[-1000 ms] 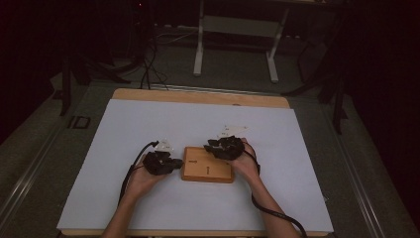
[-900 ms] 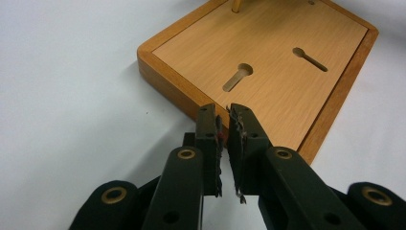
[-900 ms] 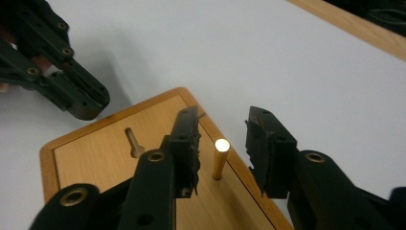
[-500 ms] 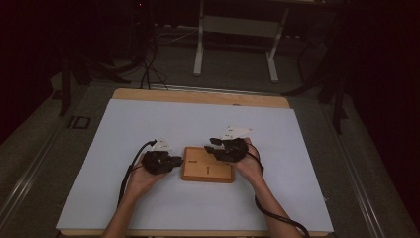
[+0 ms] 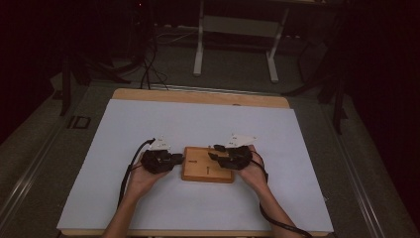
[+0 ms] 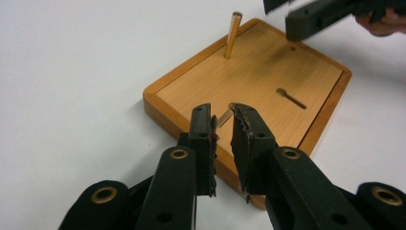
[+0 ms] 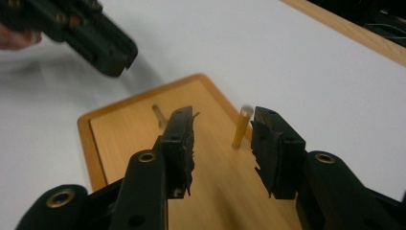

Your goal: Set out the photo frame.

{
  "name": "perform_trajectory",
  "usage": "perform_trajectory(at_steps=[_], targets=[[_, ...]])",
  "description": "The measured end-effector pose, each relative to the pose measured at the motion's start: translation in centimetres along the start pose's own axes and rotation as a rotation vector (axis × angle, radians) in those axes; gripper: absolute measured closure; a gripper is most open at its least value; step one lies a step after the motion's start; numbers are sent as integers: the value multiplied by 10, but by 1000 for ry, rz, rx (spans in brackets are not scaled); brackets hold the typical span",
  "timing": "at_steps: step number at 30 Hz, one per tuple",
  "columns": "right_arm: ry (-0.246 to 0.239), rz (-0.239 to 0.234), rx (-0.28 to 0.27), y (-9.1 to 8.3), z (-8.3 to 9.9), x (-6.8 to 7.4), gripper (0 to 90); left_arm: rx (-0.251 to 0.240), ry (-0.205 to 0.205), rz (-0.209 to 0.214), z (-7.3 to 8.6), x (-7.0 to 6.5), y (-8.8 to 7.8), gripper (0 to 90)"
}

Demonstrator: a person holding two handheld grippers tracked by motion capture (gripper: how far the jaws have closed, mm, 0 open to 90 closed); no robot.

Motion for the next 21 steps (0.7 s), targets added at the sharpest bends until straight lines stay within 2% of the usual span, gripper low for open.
perform_trajectory(at_steps=[8,13,21], targets=[[13,-2,25,-10,16,3,587,0,4,34,-6,-6,3,770],[23,-1,35,-12,21,4,583,1,20,52,-14,-9,10,738],[20,-5,57,-17,30,9,570,19,32,35,-27,-7,26,723]])
Point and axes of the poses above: each handheld gripper's, and its own axes: y roughly forward along the jaws, z roughly out of its underside, x roughly to its left, the point moved 6 cm from there along y, roughly forward along the jaws, and after that the axes turned 7 degrees about -y, right-handed, at the moved point
